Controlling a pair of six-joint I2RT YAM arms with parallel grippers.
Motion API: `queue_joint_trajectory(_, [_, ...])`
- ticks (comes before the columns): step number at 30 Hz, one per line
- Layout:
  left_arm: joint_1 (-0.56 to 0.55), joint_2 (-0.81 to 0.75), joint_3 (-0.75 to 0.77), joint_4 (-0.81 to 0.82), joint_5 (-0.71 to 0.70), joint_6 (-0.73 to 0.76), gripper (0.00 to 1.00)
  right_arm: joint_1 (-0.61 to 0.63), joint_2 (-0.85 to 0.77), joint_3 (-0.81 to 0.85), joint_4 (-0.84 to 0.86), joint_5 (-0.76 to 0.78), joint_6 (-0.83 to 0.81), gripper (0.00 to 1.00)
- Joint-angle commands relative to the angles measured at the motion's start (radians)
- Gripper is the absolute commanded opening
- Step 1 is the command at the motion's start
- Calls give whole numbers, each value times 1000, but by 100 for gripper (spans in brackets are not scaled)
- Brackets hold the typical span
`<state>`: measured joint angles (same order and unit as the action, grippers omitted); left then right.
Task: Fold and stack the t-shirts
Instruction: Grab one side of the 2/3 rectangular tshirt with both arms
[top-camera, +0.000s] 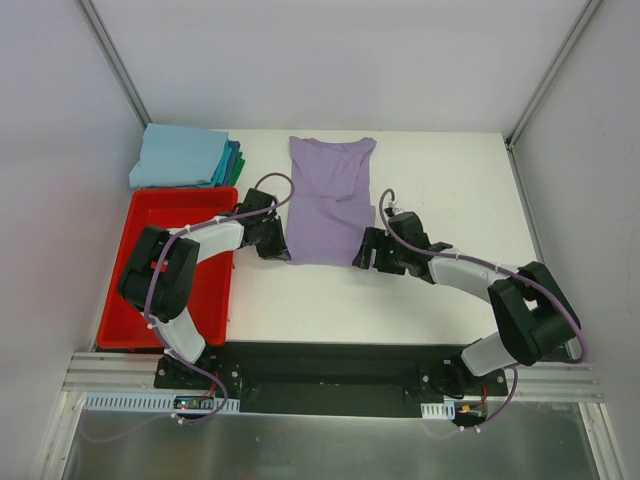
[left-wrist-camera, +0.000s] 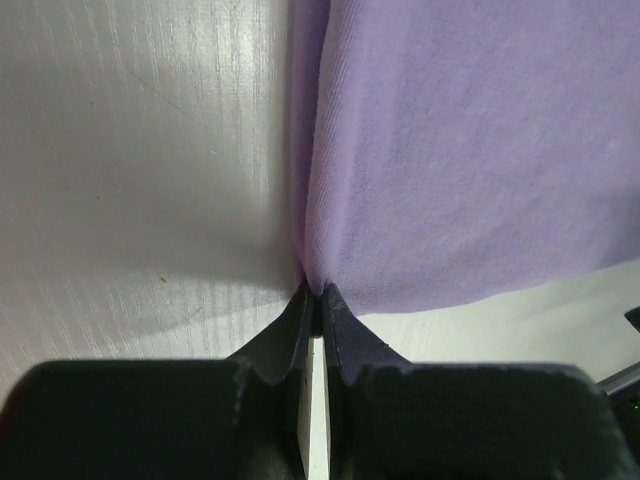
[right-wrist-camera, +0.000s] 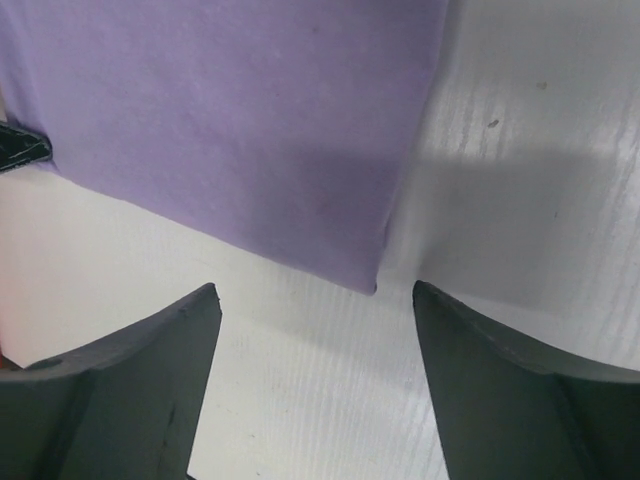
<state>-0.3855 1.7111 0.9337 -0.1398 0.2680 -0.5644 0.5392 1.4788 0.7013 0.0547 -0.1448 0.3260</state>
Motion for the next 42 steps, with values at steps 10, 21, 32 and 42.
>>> queue_joint_trajectory(10, [-15,-16,-13,-26,-32,0,0,7,97,4,14,103,56,48])
queue_joint_trajectory(21, [-23,-76,-25,-27,-13,-6,0,7,85,-6,85,1,-42,0])
queue_joint_trajectory(32, [-58,-559,-200,-84,-111,-80,0,10,-322,16,-337,-347,-38,0])
queue_joint_trajectory(42, [-70,-1042,-242,-139,-101,-80,0,10,-549,73,-492,-640,34,0])
